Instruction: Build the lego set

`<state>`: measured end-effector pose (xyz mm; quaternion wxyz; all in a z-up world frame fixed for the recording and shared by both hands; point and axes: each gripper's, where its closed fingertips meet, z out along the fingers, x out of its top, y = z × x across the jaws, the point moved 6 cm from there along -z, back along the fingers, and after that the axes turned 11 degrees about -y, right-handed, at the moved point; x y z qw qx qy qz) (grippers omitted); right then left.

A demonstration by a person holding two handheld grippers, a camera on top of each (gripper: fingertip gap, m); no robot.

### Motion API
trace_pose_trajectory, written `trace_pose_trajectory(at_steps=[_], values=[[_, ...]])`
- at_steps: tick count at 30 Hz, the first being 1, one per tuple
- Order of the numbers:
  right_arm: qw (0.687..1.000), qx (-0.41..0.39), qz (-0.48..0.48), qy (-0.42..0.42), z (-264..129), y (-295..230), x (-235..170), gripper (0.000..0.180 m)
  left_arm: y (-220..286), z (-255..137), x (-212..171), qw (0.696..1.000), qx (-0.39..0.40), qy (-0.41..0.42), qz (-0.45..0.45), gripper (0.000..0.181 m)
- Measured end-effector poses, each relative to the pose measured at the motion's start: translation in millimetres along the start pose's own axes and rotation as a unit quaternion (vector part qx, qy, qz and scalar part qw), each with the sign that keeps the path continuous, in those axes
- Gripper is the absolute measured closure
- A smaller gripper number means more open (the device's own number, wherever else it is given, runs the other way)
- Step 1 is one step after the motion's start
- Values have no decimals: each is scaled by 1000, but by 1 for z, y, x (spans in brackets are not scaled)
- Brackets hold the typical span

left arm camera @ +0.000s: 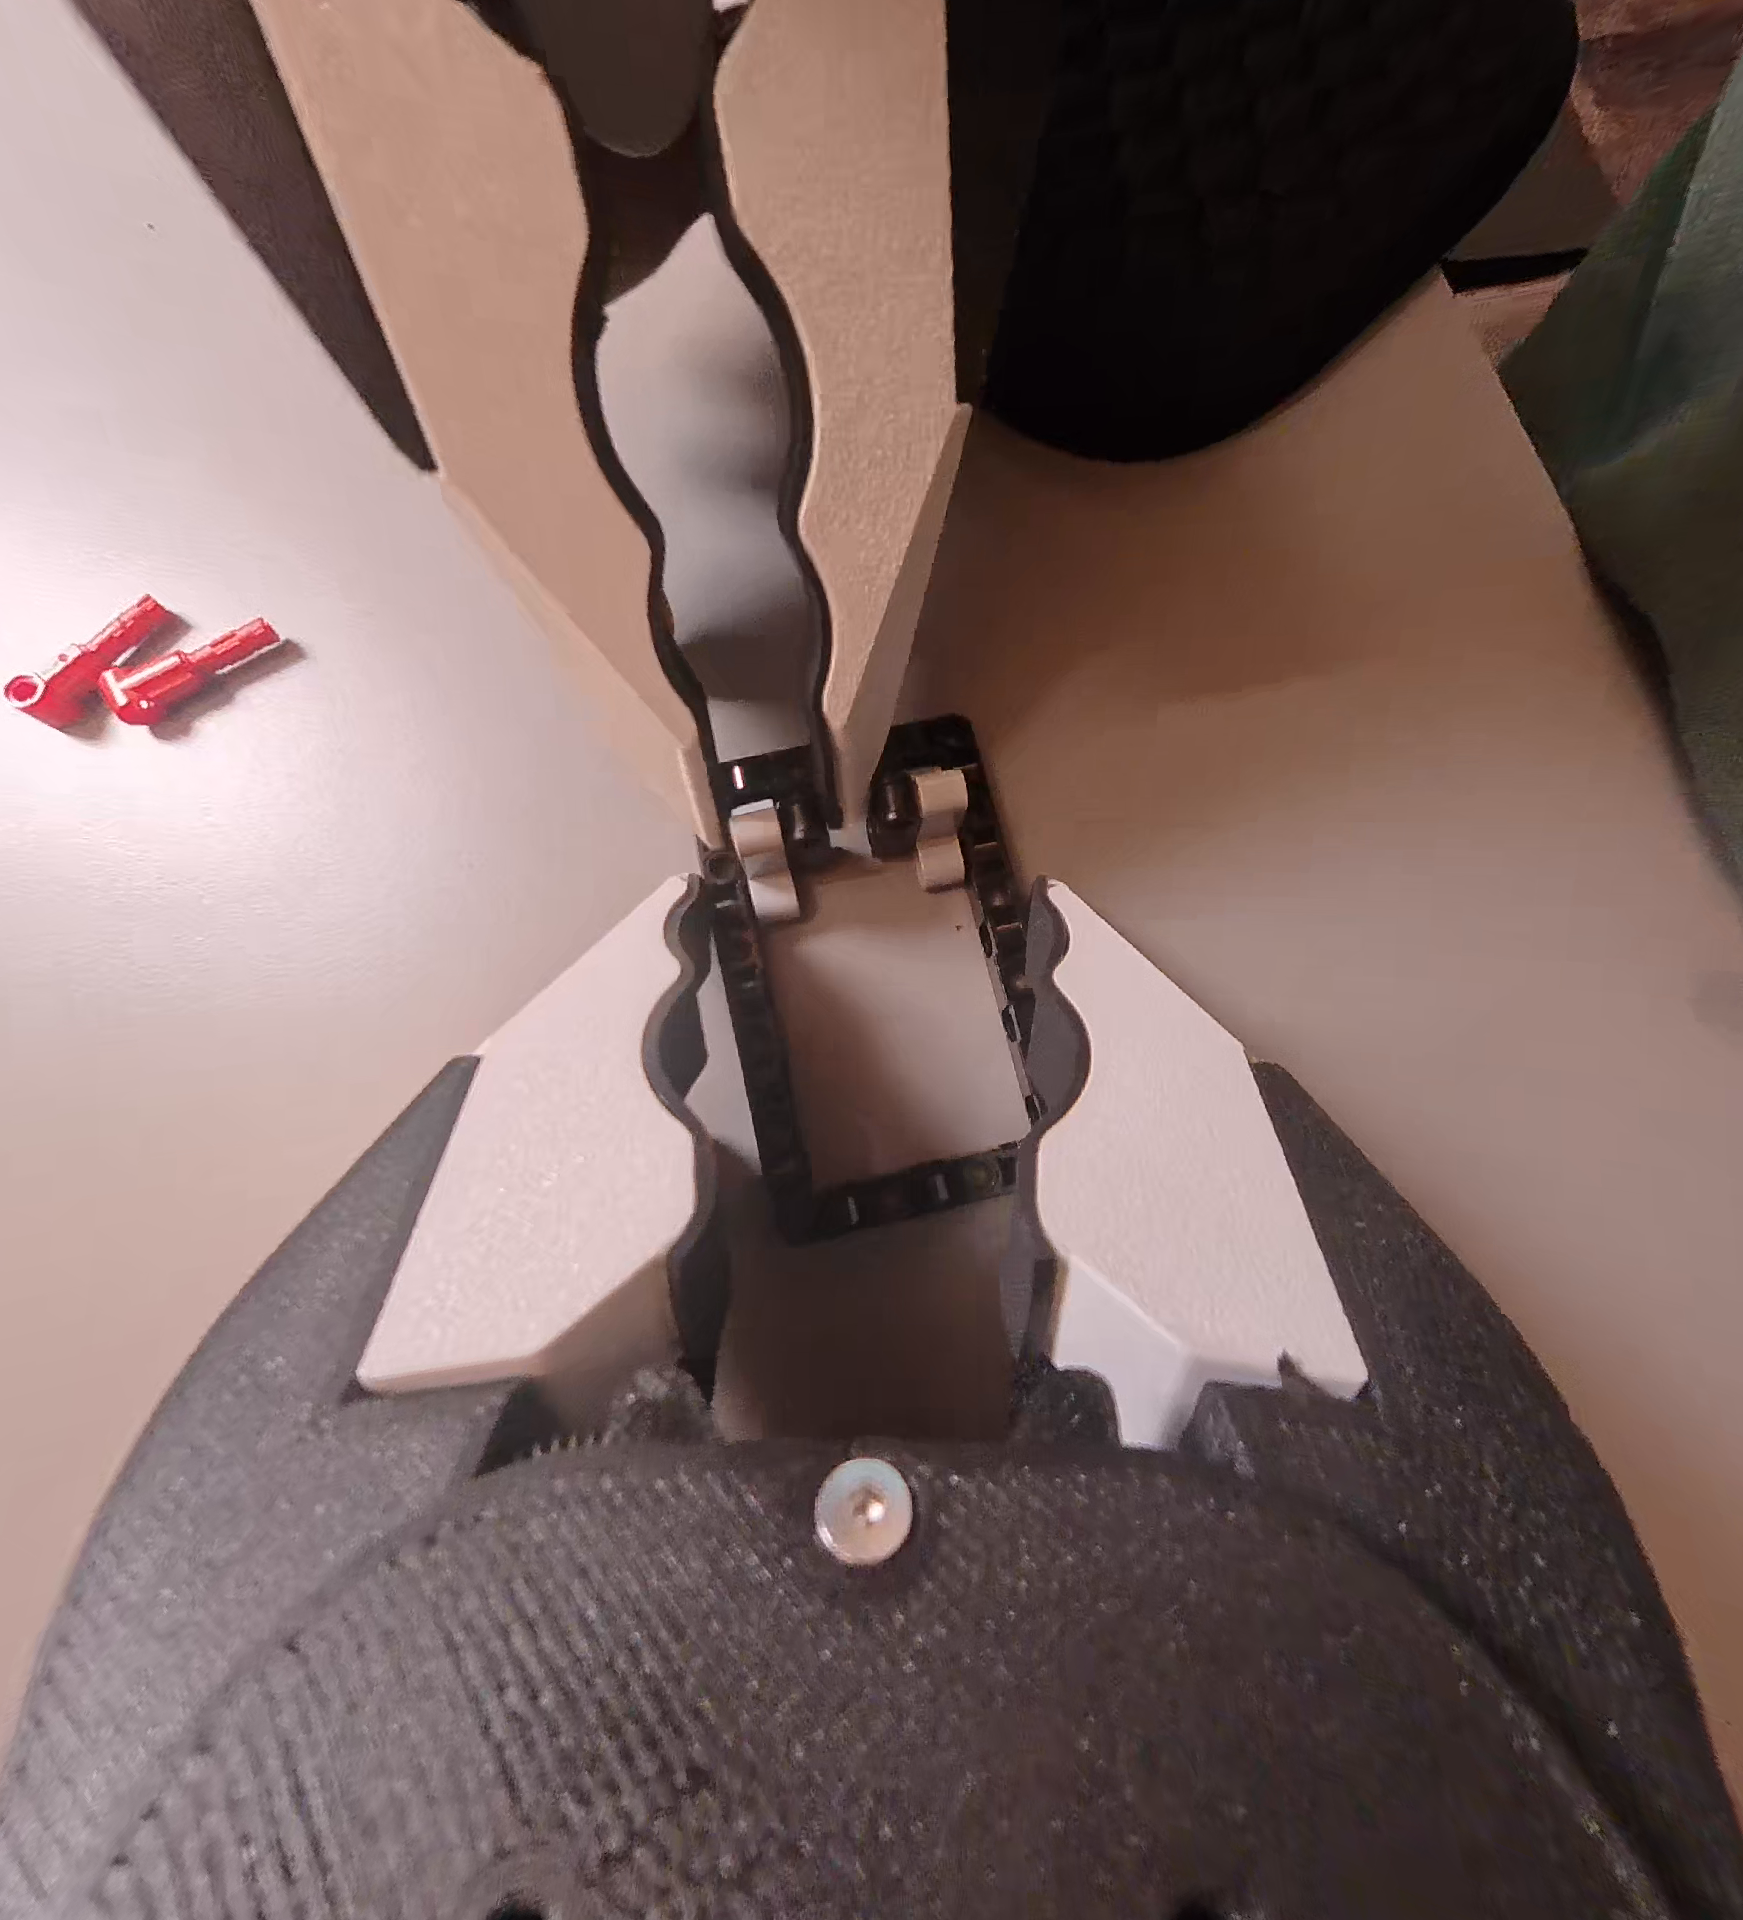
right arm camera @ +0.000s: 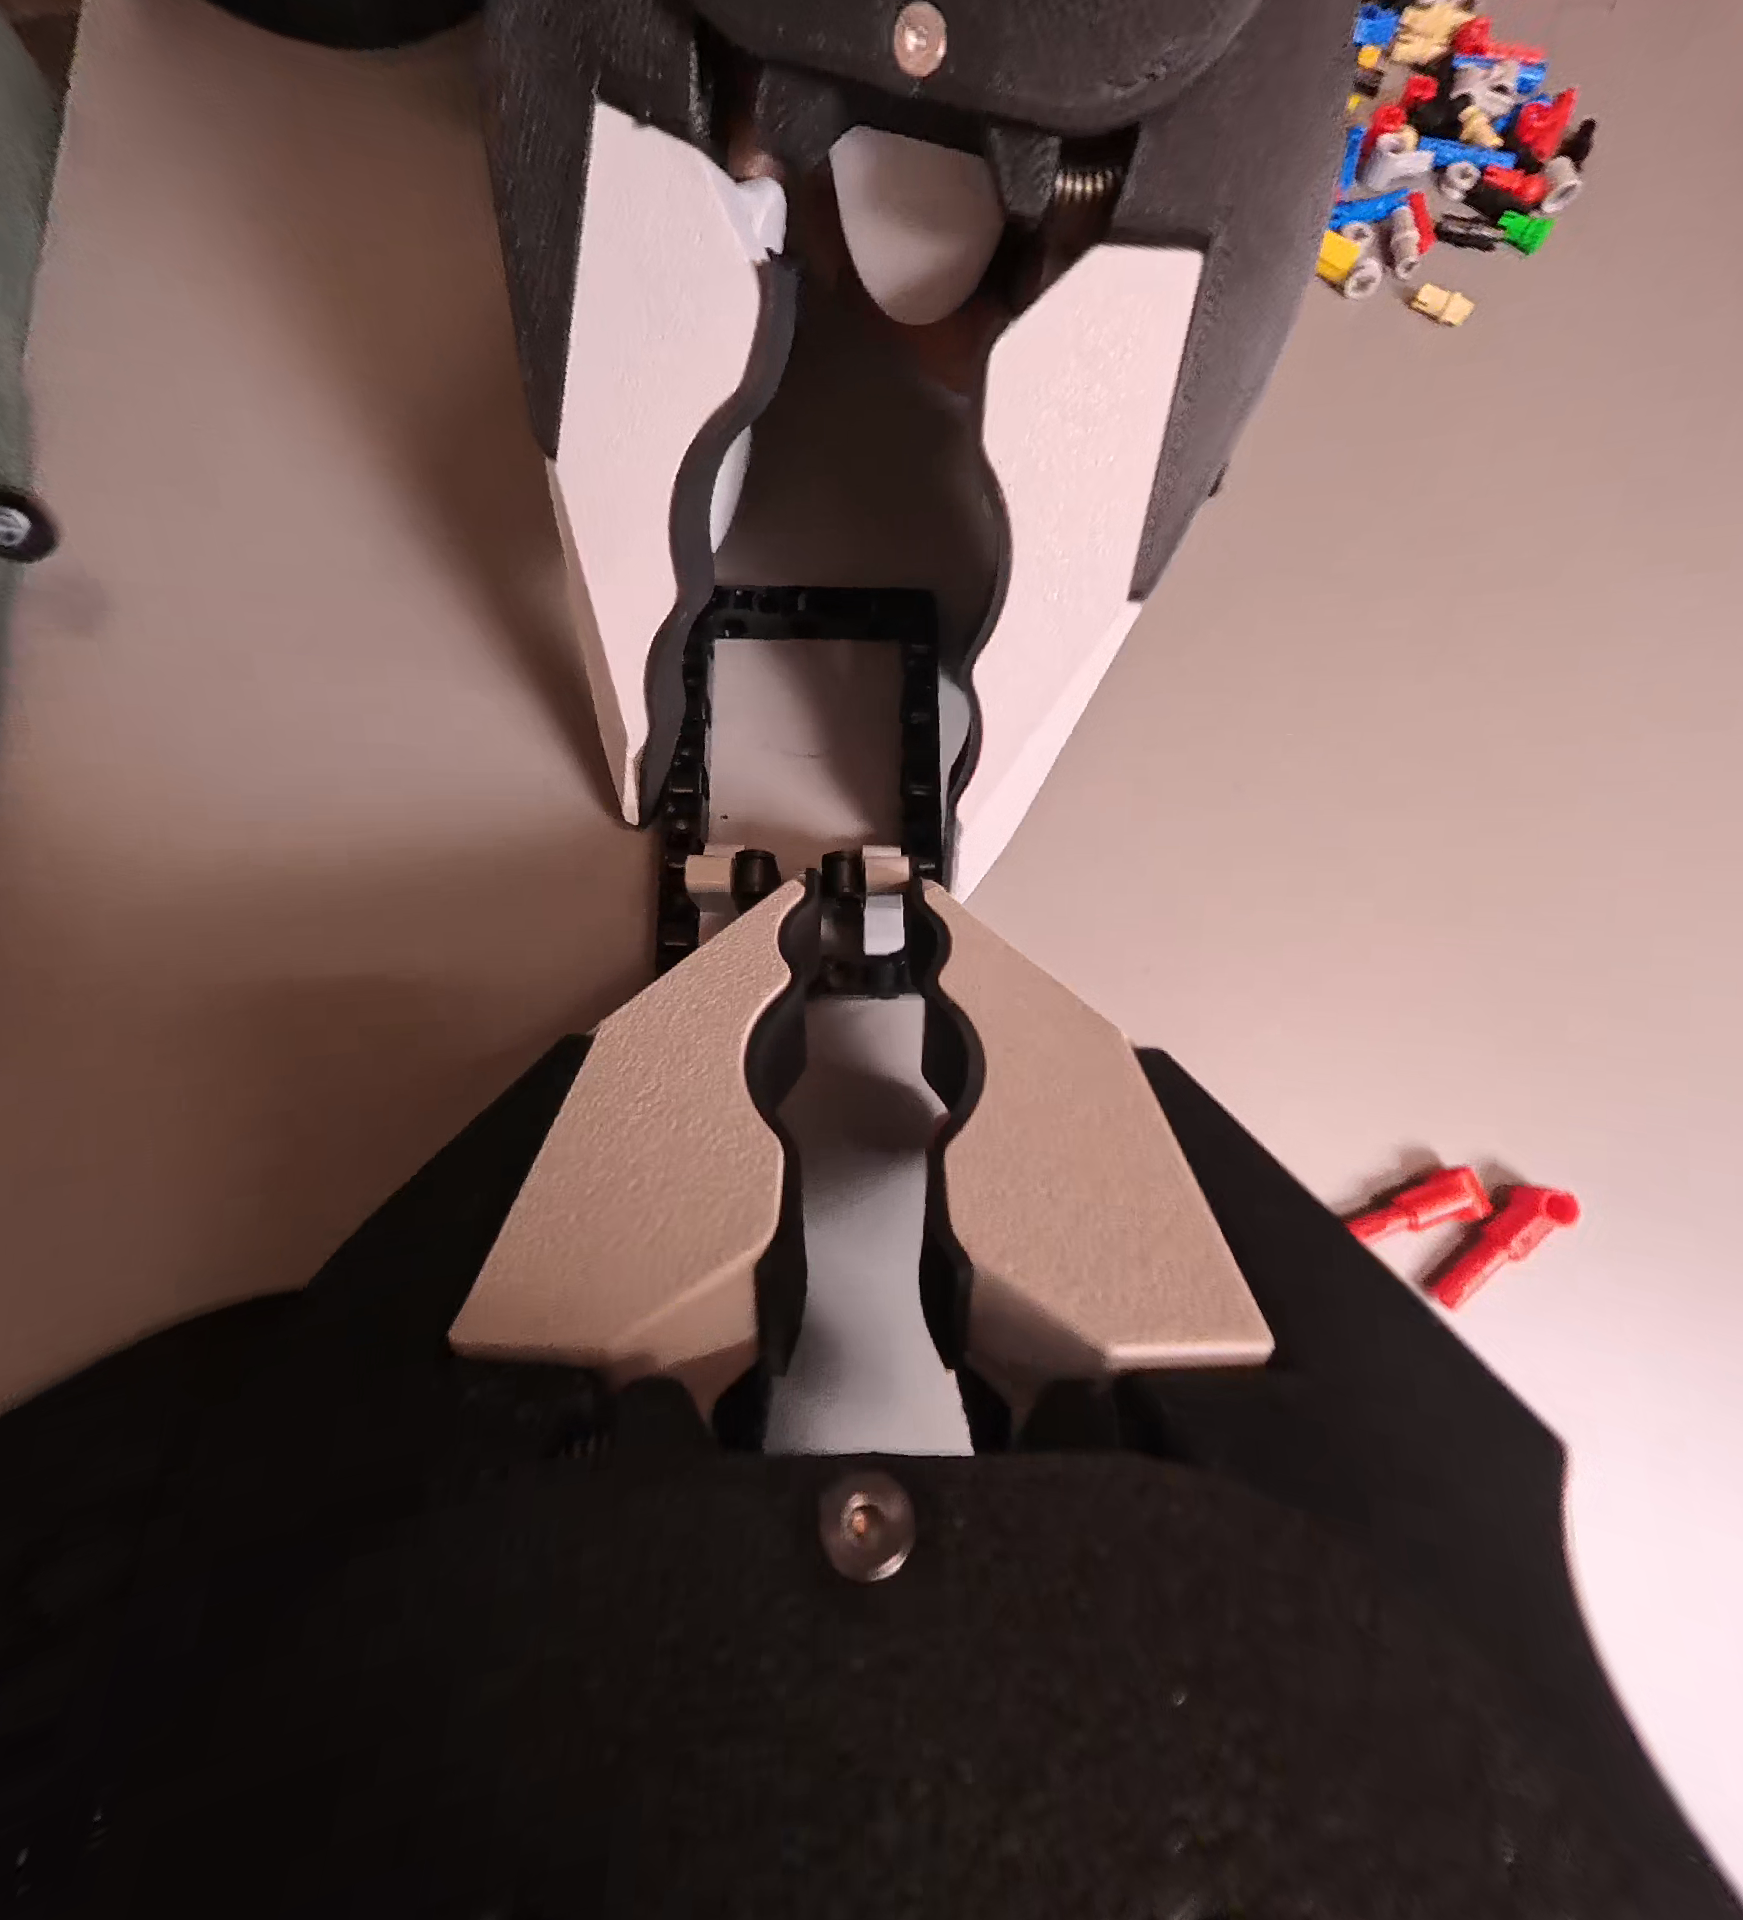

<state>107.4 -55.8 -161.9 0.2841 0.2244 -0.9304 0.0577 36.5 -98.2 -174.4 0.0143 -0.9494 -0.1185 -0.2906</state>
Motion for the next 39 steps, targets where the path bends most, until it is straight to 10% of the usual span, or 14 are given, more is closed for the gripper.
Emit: trace_pose_trajectory(at_steps=[12,37,39], values=[[991,-52,105,66,-16,-9,-17,149,21,-27,-43,992,71,1,-109,90],[1000,-15,22,-11,8,-2,2,158,27,-23,-37,992,100,16,-74,123],[999,-2,42,13,-5,0,-1,133,27,-23,-37,991,105,23,-79,123]])
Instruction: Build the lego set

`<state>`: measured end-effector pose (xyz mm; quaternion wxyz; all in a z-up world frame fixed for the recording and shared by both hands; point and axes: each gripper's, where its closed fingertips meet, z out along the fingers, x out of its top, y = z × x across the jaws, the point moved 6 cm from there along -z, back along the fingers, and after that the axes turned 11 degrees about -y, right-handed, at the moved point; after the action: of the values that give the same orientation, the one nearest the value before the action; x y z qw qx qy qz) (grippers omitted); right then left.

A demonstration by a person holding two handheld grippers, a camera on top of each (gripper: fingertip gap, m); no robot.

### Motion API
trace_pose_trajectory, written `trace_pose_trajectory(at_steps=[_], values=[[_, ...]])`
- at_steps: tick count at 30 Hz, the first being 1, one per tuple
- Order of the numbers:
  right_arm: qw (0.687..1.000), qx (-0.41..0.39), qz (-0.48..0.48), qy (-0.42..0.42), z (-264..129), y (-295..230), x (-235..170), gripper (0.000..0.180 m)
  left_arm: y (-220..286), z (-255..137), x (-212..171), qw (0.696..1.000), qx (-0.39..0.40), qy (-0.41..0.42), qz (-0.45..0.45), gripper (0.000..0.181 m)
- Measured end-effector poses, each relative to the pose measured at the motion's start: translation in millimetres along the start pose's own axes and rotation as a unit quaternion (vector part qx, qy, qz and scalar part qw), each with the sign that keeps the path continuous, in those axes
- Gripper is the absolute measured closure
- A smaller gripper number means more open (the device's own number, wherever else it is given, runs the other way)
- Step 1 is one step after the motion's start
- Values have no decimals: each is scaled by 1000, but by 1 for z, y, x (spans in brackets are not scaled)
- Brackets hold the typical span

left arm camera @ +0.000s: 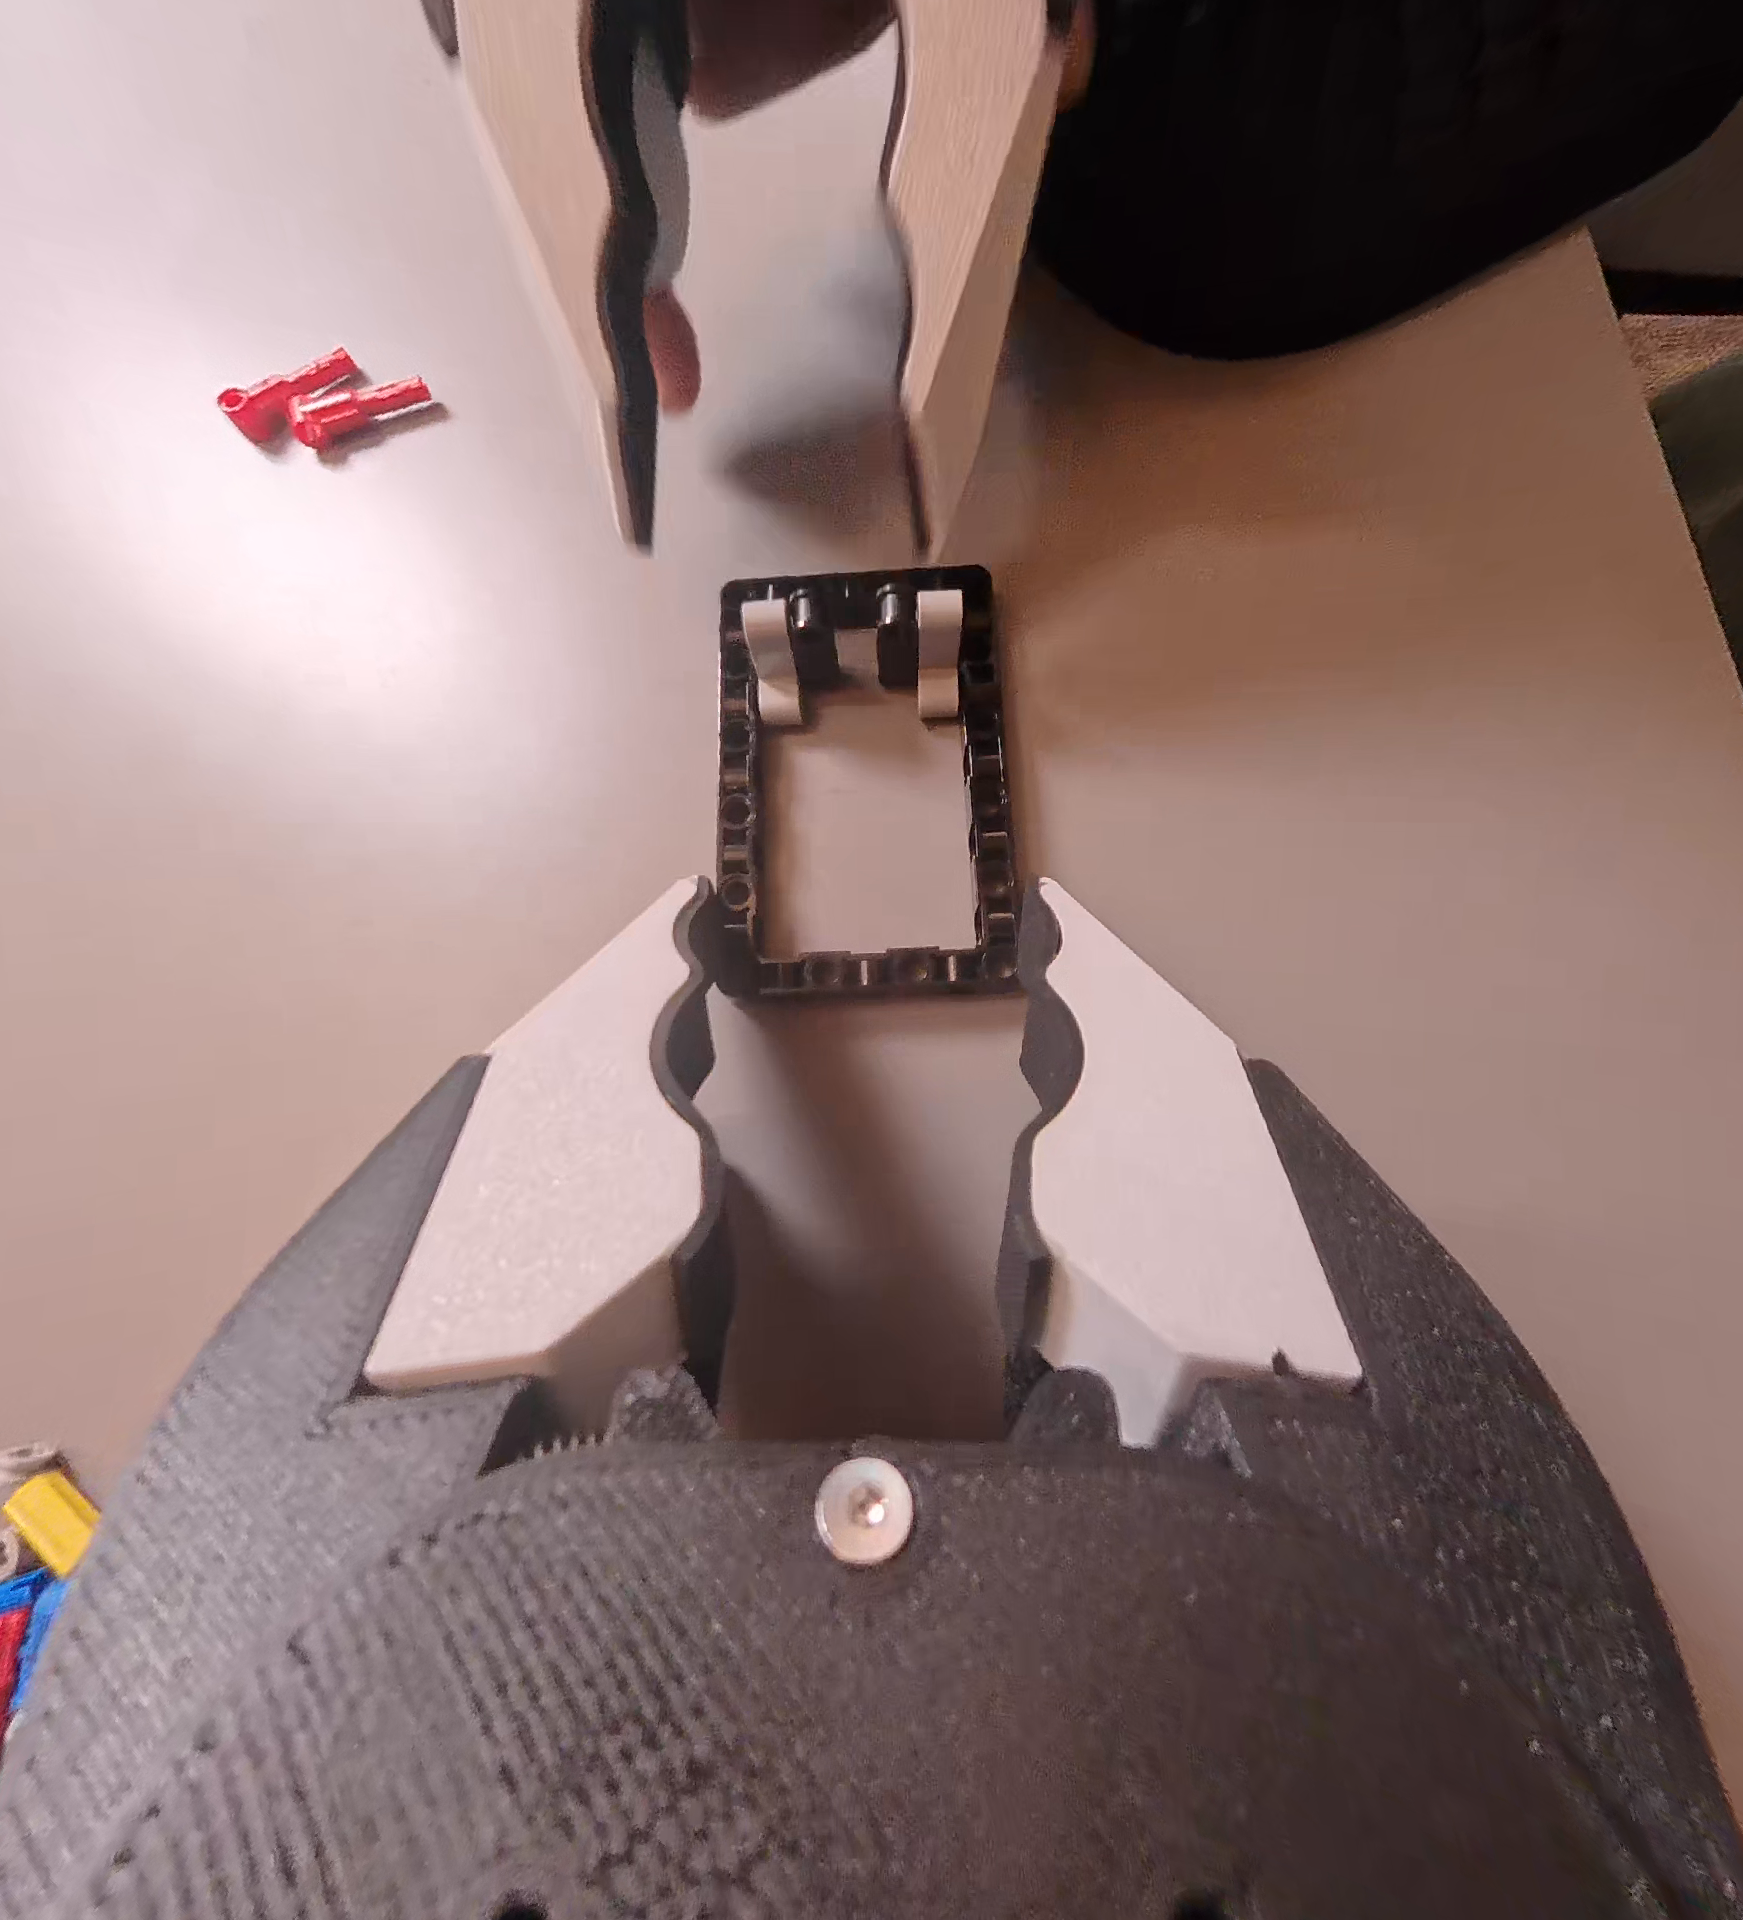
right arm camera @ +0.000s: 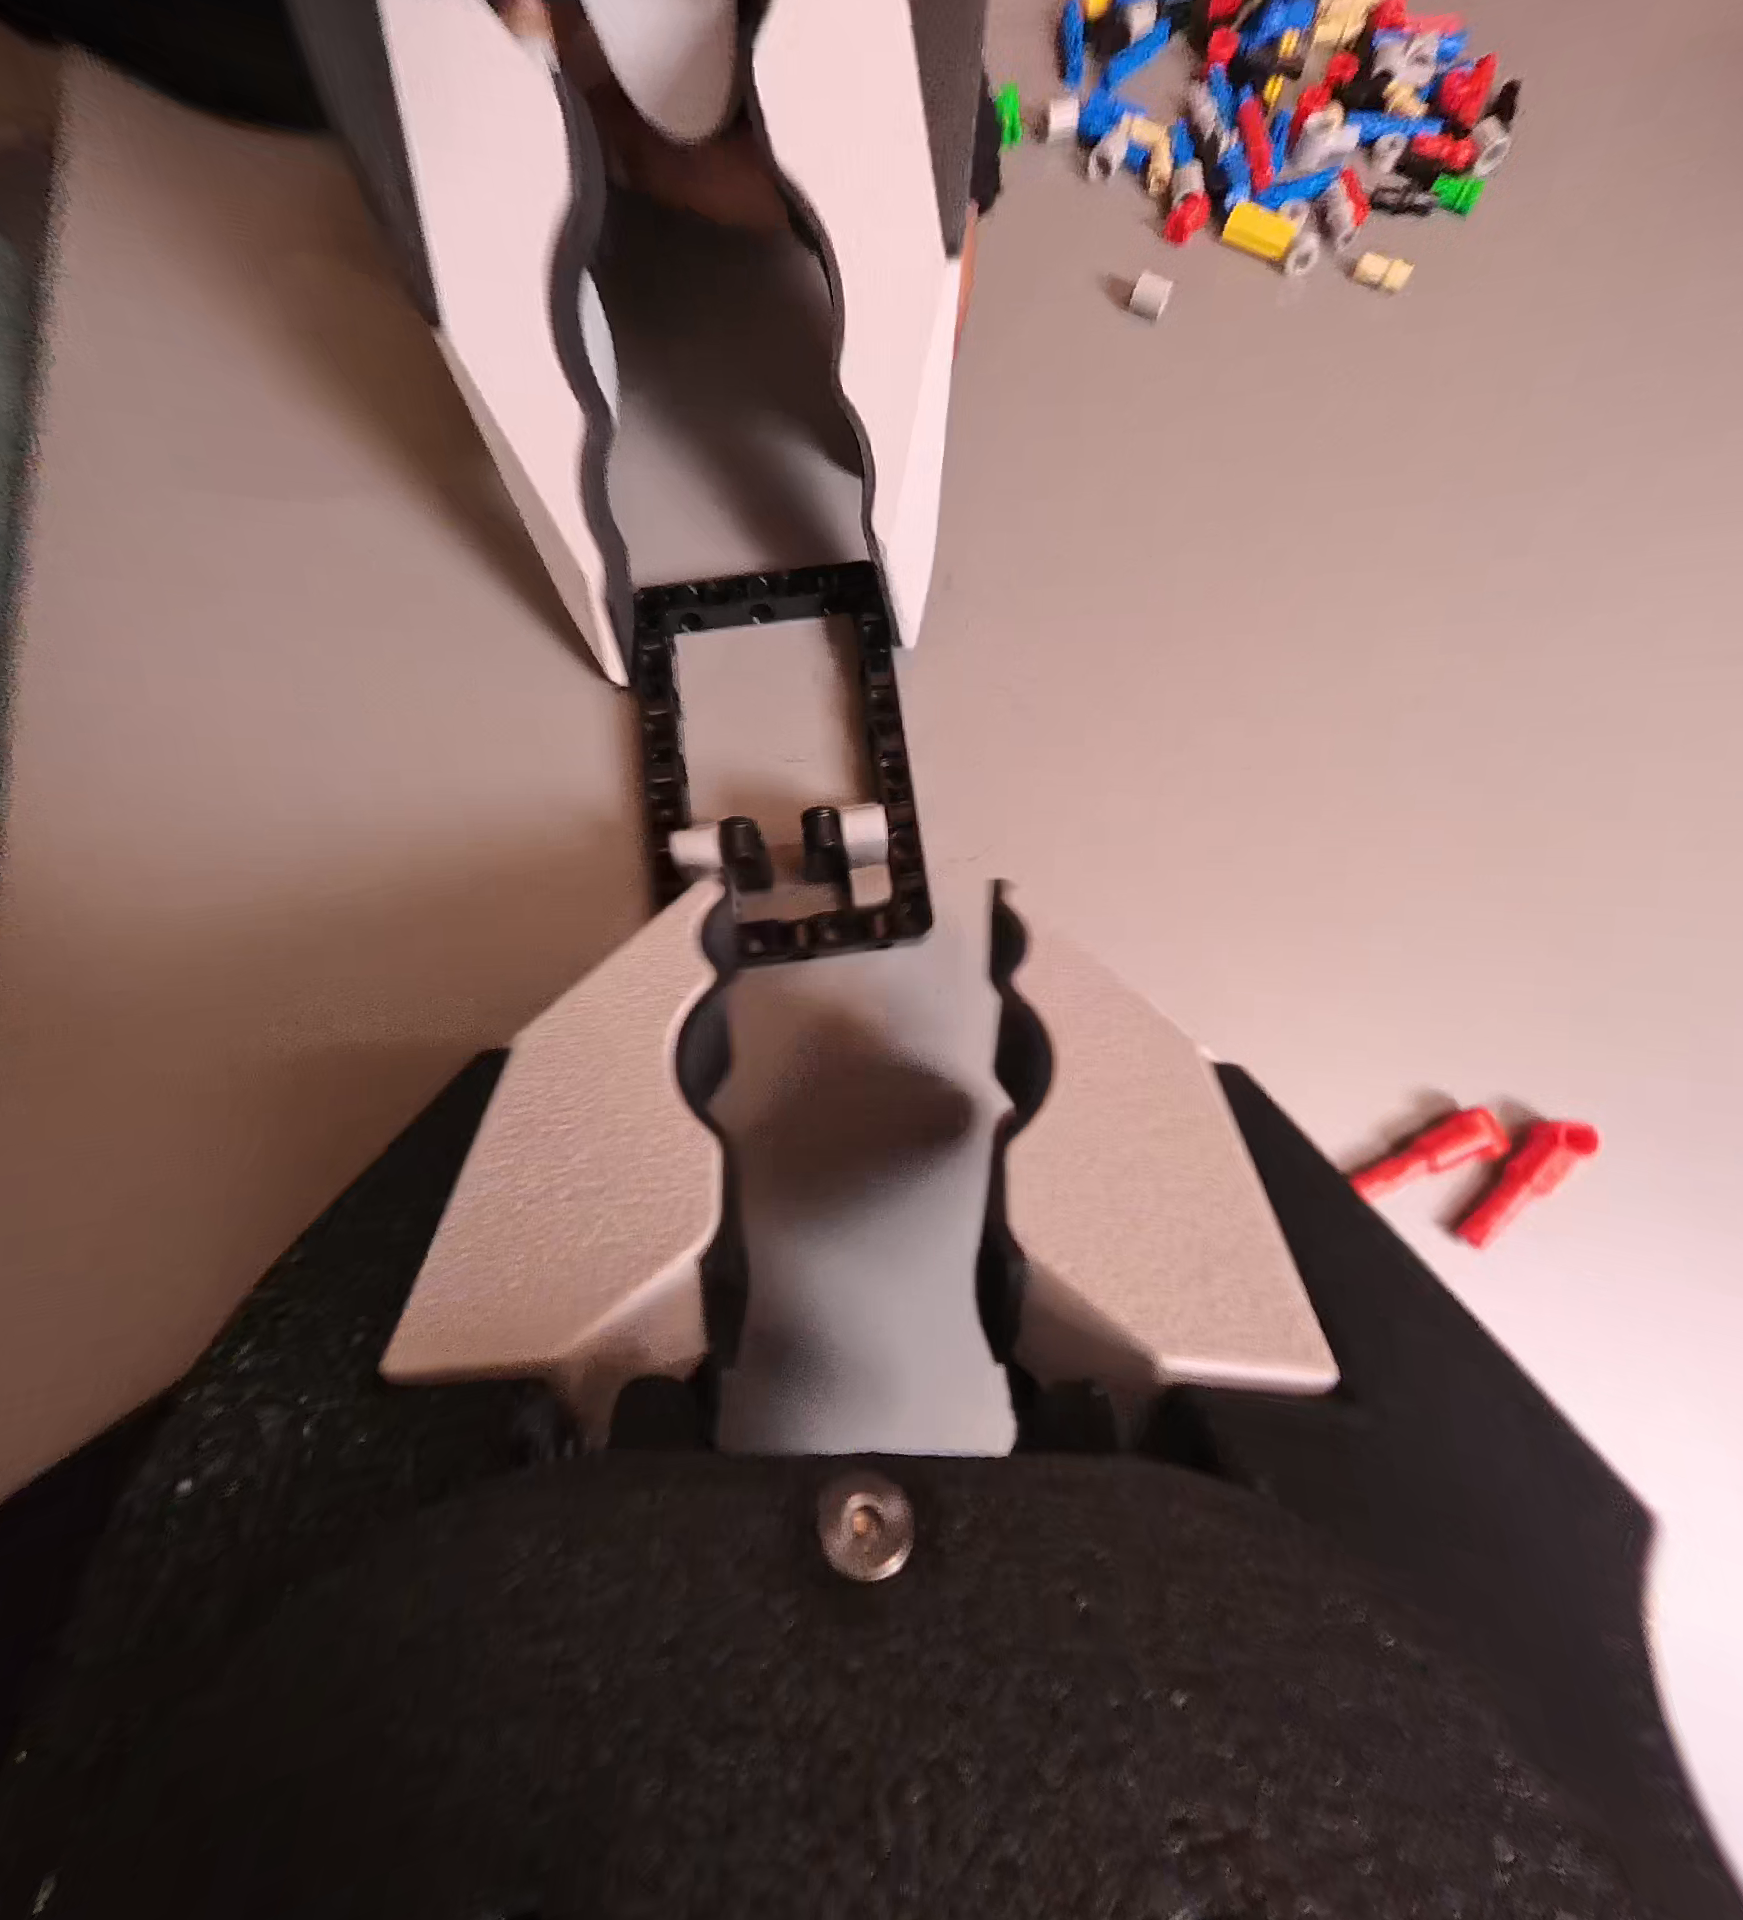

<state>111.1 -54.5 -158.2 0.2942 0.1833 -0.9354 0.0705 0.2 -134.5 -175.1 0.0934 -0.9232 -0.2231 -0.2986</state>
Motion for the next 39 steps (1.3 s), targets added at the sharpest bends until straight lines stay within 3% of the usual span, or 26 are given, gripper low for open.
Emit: trace_pose_trajectory(at_steps=[1,3,5,8,14,19,23,28,32,39], values=[[999,9,25,24,-11,3,-1,130,-1,-1,-1,1000,5,0,-3,123],[994,-57,78,55,-31,23,-10,147,-3,-2,-2,1000,15,-2,-3,123],[978,-147,148,27,-39,49,-33,159,-5,-3,-3,1000,24,-2,3,123],[965,-164,205,-2,-32,61,-53,159,-12,-3,-3,1000,31,1,1,123],[961,-179,203,-57,-16,73,-40,155,-22,-3,-6,1000,26,15,-7,123],[954,-196,207,-94,-9,76,-29,177,-25,-7,-10,999,51,18,-4,123],[956,-164,229,-79,-4,64,-23,165,-29,-11,-13,998,61,20,-12,123],[980,-86,174,-33,-3,39,-13,161,-29,-14,-18,997,67,21,-12,123],[983,-131,128,-24,-19,56,-20,161,-30,-18,-18,997,65,31,-17,121],[991,-98,87,-23,-18,80,-19,146,-28,-15,-18,998,56,32,-15,116]])
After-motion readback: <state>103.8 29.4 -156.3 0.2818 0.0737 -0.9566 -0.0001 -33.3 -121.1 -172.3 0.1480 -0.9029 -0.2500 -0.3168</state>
